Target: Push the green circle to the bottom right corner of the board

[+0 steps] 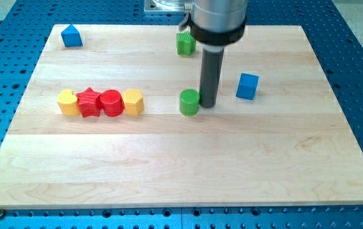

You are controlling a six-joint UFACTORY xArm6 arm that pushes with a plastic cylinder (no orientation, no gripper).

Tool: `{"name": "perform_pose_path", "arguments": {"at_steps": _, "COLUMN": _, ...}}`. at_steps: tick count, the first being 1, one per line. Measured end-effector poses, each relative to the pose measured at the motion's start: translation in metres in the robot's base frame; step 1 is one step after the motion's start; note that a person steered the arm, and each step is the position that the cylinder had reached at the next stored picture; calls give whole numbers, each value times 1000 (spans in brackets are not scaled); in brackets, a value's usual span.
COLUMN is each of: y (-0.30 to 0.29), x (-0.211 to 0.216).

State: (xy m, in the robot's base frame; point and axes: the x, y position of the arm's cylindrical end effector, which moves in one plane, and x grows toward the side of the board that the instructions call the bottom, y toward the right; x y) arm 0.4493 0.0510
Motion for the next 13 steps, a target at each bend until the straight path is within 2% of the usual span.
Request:
{"name": "perform_pose_path", "arguments": {"at_steps": 2, "y": 16, "x": 6}}
{"name": "perform_pose_path", "arguments": {"at_steps": 5, "y": 77, "x": 5}}
{"name": "perform_pose_path", "arguments": {"at_steps": 7, "y": 23, "x": -39}}
{"name": "perform_pose_path", "arguments": {"at_steps": 9, "y": -13, "x": -14}}
{"name": "perform_pose_path", "arguments": {"at_steps": 11, "y": -73, "x": -66}}
{"name": "perform_pose_path", "arguments": {"at_steps": 12, "y": -88, "x": -46}}
{"name": "perform_pose_path", "arguments": {"at_steps": 13, "y": -76, "x": 9}}
